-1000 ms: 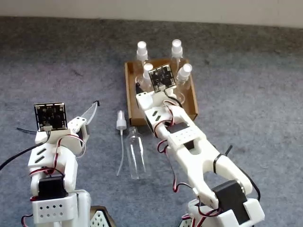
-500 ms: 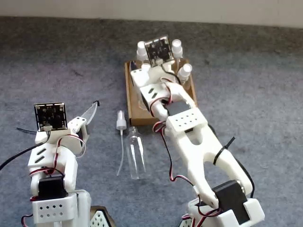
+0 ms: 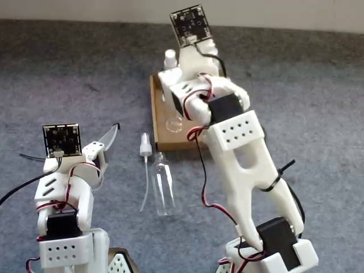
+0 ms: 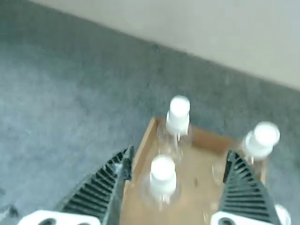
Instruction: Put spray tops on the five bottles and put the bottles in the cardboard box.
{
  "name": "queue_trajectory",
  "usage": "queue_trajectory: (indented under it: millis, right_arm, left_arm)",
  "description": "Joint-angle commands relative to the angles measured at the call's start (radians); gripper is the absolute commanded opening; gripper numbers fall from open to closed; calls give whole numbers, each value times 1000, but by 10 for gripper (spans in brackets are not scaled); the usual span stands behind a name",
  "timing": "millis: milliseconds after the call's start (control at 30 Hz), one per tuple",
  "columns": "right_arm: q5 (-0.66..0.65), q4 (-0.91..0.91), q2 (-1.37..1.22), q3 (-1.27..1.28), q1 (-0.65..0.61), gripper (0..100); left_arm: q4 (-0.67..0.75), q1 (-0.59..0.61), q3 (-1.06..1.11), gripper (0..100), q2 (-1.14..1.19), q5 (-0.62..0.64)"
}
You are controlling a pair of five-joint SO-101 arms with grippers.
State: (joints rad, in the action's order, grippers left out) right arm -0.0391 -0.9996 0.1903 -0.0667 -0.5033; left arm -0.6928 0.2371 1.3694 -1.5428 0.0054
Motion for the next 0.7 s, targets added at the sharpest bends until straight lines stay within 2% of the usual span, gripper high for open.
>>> queue_trajectory:
  millis: [0,167,300,500,667]
  right_arm:
    - [-11,-216,62,-130,12,250]
    - [-11,-380,179,-163,8,250]
    - [-11,-476,294,-74,7,250]
    - [-11,-499,486,214,-44,250]
    - [-11,-418,674,541,-165,250]
  left_arm:
    - [21,-13,-7,315,-1,6]
    - [21,-13,8,315,-7,5]
    - [23,-8,15,315,-8,3]
    - [18,5,19,315,-8,3]
    - [21,147,104,316,-10,2]
